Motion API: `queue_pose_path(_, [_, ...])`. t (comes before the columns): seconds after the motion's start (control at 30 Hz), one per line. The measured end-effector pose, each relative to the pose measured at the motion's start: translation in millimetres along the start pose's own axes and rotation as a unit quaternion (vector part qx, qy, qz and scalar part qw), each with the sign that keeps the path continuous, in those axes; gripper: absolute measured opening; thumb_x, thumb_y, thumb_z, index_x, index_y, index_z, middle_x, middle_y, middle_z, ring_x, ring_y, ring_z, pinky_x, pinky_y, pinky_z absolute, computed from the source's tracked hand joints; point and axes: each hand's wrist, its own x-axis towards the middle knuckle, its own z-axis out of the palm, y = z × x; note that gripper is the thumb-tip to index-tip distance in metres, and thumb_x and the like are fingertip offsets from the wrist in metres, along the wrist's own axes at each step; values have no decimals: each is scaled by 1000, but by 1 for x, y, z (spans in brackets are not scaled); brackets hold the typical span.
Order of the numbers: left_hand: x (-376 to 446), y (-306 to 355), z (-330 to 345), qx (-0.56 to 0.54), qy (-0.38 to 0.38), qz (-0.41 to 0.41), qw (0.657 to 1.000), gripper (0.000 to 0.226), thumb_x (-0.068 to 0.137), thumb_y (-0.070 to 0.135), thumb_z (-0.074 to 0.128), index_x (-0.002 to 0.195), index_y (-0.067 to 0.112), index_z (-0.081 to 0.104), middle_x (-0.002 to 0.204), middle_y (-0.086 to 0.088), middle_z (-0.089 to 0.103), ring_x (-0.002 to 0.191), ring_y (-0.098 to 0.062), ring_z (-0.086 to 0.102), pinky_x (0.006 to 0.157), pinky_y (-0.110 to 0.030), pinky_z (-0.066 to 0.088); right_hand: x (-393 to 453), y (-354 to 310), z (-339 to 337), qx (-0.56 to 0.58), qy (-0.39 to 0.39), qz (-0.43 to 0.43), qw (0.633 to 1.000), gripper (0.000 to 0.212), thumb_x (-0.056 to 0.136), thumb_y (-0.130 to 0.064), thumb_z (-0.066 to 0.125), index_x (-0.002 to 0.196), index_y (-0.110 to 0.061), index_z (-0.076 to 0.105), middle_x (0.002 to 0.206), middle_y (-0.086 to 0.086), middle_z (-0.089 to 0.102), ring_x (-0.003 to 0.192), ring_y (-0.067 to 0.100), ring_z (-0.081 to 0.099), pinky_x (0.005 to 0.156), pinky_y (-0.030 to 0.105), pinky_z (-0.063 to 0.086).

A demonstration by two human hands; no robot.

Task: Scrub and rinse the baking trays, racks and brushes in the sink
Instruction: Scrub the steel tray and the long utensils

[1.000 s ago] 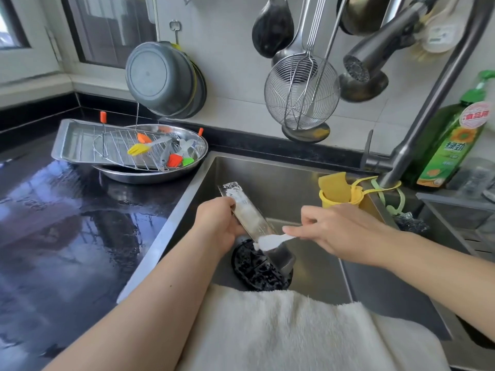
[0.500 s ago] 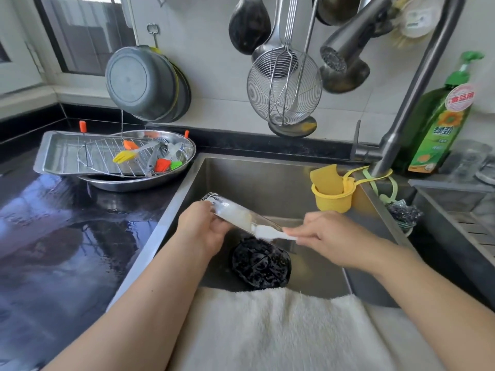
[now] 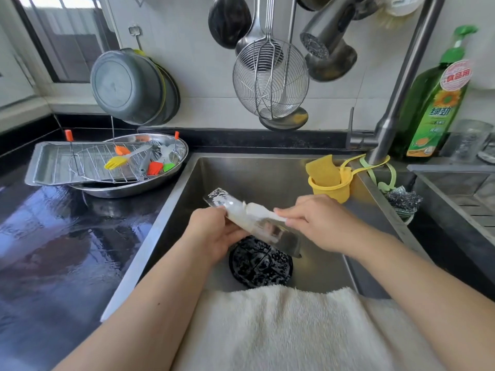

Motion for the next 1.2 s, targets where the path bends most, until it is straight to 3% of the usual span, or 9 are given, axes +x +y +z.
queue_pose_path(0.1, [1, 5, -5, 0, 39, 11, 999, 29, 108, -3, 32, 94, 0, 57, 86, -19, 70, 72, -33, 71, 67, -52, 58, -11, 2, -1, 17, -45, 2, 999, 33, 102, -35, 59, 131, -50, 62, 83, -19, 51, 80, 0, 47, 69, 20, 39])
queue_pose_path(0.23, [-4, 5, -4, -1, 47, 16, 999, 30, 107, -6, 32, 93, 1, 58, 86, -19, 71, 76, -34, 71, 70, -52, 58, -3, -1, 3, -1, -10, 22, 1000, 38, 105, -34, 52, 139, -49, 54, 87, -13, 49, 88, 17, 53, 78, 38, 49])
queue_pose_path(0.33, [-3, 5, -6, -11, 65, 19, 998, 29, 104, -8, 34, 95, -2, 61, 88, -19, 69, 76, -34, 70, 72, -54, 59, -2, 0, 2, 12, -47, -5, 999, 36, 104, -34, 54, 138, -46, 58, 86, -9, 53, 86, 15, 52, 81, 40, 49])
queue_pose_path(0.53, [3, 5, -7, -63, 78, 7, 995, 24, 107, -6, 36, 93, -2, 56, 84, -17, 65, 55, -26, 71, 46, -43, 57, -13, 5, 1, 76, -15, -47, 996, 32, 100, -32, 62, 128, -48, 65, 81, -8, 56, 82, 8, 56, 78, 39, 49])
queue_pose_path(0.63, [3, 6, -8, -90, 77, -1, 993, 20, 107, -7, 34, 107, -7, 54, 89, -19, 64, 68, -29, 69, 58, -48, 54, -12, -3, 9, 77, -22, -63, 995, 34, 99, -36, 63, 127, -54, 62, 83, -10, 58, 84, 7, 57, 77, 40, 50])
queue_pose_path(0.8, [1, 8, -10, -116, 59, -16, 991, 21, 102, -13, 41, 119, -6, 52, 97, -22, 61, 85, -28, 69, 58, -37, 57, -10, 15, 3, 26, -11, 21, 999, 38, 104, -31, 55, 138, -46, 57, 87, -9, 53, 88, 16, 52, 85, 45, 49])
queue_pose_path(0.97, [8, 9, -13, -130, 55, -6, 990, 27, 104, -12, 42, 129, -14, 52, 118, -27, 65, 94, -32, 70, 57, -41, 63, -14, -3, 12, 73, -61, -48, 994, 35, 99, -32, 63, 130, -49, 63, 82, -9, 59, 84, 7, 57, 80, 36, 50])
queue_pose_path(1.1, [10, 7, -15, -126, 32, -28, 991, 25, 107, -8, 27, 114, -14, 51, 110, -37, 65, 94, -47, 69, 78, -63, 56, -9, 12, 3, 48, -8, 2, 999, 35, 100, -29, 62, 132, -44, 63, 83, -11, 54, 83, 8, 52, 81, 39, 48])
queue_pose_path(1.2, [12, 6, -16, -127, 31, -41, 991, 26, 108, -3, 23, 104, -9, 48, 108, -39, 66, 92, -49, 70, 86, -67, 54, -17, 23, 0, 68, -58, 23, 996, 33, 99, -29, 66, 127, -44, 67, 82, -19, 56, 85, 2, 55, 75, 26, 44])
